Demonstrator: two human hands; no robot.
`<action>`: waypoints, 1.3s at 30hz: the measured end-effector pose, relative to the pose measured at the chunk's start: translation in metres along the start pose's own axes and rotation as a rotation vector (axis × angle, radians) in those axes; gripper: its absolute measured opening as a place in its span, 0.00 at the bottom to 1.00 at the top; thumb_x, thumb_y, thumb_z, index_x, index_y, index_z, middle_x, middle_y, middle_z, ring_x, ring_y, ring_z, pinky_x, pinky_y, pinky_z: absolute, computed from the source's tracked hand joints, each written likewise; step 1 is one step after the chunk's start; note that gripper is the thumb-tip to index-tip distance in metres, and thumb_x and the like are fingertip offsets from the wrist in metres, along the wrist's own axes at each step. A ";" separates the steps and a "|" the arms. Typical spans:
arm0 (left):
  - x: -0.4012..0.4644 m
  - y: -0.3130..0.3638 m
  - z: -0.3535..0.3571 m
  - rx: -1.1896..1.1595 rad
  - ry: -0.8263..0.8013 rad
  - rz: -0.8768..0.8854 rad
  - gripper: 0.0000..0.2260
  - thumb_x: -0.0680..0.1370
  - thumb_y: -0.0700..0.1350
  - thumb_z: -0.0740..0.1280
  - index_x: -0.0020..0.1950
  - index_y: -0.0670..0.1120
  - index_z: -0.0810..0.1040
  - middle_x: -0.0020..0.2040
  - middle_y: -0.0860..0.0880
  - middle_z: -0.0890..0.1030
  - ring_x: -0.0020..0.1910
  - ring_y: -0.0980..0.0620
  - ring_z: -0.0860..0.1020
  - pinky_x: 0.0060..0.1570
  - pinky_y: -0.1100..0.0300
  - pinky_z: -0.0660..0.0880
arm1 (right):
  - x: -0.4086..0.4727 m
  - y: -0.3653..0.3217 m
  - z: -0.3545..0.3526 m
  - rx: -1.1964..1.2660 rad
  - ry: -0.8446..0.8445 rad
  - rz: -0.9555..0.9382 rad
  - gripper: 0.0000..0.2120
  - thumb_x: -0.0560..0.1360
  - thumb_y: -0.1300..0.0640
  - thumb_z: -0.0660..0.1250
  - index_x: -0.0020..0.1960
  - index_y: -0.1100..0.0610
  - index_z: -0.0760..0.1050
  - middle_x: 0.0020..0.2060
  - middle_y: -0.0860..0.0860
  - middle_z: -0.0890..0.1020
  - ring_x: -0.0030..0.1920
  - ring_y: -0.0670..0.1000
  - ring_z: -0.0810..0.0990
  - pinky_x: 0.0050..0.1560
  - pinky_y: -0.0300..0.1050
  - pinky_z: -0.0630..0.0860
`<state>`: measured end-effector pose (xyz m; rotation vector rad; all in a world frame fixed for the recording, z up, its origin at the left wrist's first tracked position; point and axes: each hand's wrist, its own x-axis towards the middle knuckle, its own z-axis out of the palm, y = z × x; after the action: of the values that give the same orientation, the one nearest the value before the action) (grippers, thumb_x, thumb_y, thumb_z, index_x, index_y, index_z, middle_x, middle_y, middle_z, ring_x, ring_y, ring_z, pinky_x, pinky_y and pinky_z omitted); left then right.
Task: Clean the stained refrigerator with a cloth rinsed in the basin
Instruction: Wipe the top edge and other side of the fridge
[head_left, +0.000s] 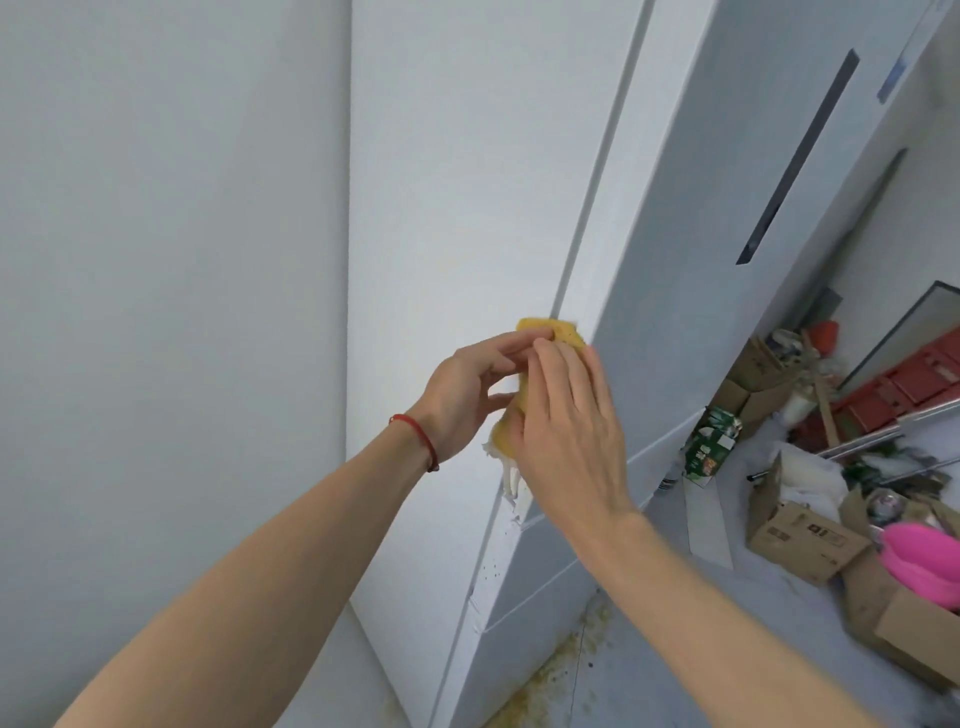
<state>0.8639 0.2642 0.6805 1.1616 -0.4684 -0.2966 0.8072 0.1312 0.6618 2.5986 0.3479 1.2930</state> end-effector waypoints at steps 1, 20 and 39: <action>0.000 0.001 -0.003 -0.011 -0.029 -0.004 0.24 0.77 0.37 0.54 0.69 0.45 0.79 0.68 0.45 0.80 0.71 0.48 0.74 0.69 0.47 0.71 | 0.000 -0.009 -0.004 -0.129 -0.079 0.006 0.23 0.79 0.66 0.52 0.72 0.70 0.70 0.70 0.63 0.73 0.74 0.63 0.69 0.81 0.62 0.55; 0.020 0.004 -0.029 0.097 -0.056 -0.040 0.21 0.74 0.35 0.56 0.63 0.37 0.82 0.54 0.38 0.78 0.57 0.43 0.76 0.62 0.37 0.77 | -0.002 0.037 0.022 -0.453 -0.031 -0.348 0.15 0.81 0.60 0.52 0.61 0.58 0.74 0.55 0.52 0.76 0.65 0.55 0.74 0.75 0.52 0.59; -0.025 -0.059 -0.141 0.514 -0.090 -0.162 0.18 0.76 0.30 0.62 0.53 0.49 0.86 0.47 0.46 0.85 0.47 0.54 0.82 0.57 0.48 0.80 | 0.002 0.068 -0.007 -0.664 -0.331 -0.643 0.22 0.82 0.64 0.56 0.76 0.63 0.67 0.74 0.60 0.71 0.78 0.62 0.65 0.83 0.61 0.46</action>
<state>0.9133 0.3669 0.5762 1.6973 -0.5479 -0.3825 0.8102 0.0681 0.6876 1.8554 0.5234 0.5995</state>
